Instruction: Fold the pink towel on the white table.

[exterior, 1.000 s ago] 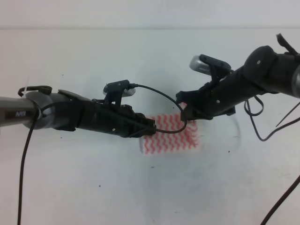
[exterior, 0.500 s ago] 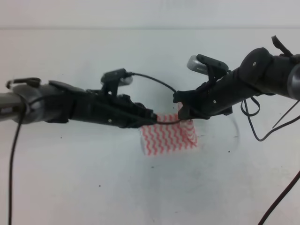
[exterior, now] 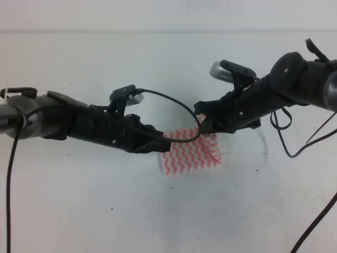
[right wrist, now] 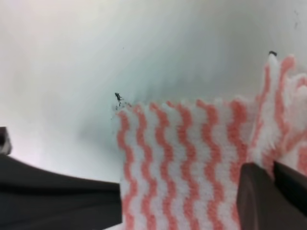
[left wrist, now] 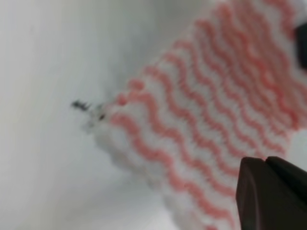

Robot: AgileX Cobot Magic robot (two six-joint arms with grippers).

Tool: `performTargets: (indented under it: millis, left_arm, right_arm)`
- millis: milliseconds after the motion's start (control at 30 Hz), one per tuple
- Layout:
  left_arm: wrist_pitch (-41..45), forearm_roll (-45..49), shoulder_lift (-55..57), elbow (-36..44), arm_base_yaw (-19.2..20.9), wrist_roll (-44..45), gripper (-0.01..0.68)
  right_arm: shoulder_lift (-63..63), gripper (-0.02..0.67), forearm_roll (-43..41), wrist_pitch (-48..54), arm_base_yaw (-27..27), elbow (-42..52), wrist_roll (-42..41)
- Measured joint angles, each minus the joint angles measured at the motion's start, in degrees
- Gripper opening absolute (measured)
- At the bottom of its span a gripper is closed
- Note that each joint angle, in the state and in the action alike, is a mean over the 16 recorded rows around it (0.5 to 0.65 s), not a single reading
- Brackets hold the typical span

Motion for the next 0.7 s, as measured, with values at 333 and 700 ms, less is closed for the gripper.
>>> performTargets:
  millis: [333,700]
  left_arm:
    - [-2.5,0.2,2.3,0.0,0.0,0.2,-0.005]
    - [-4.4,0.5,3.4,0.0,0.0,0.6,-0.005]
  right_arm:
    - [-0.2,-0.016,0.5,0.4,0.0,-0.1,0.0]
    - [-0.3,-0.017,3.0,1.4,0.3,-0.3,-0.6]
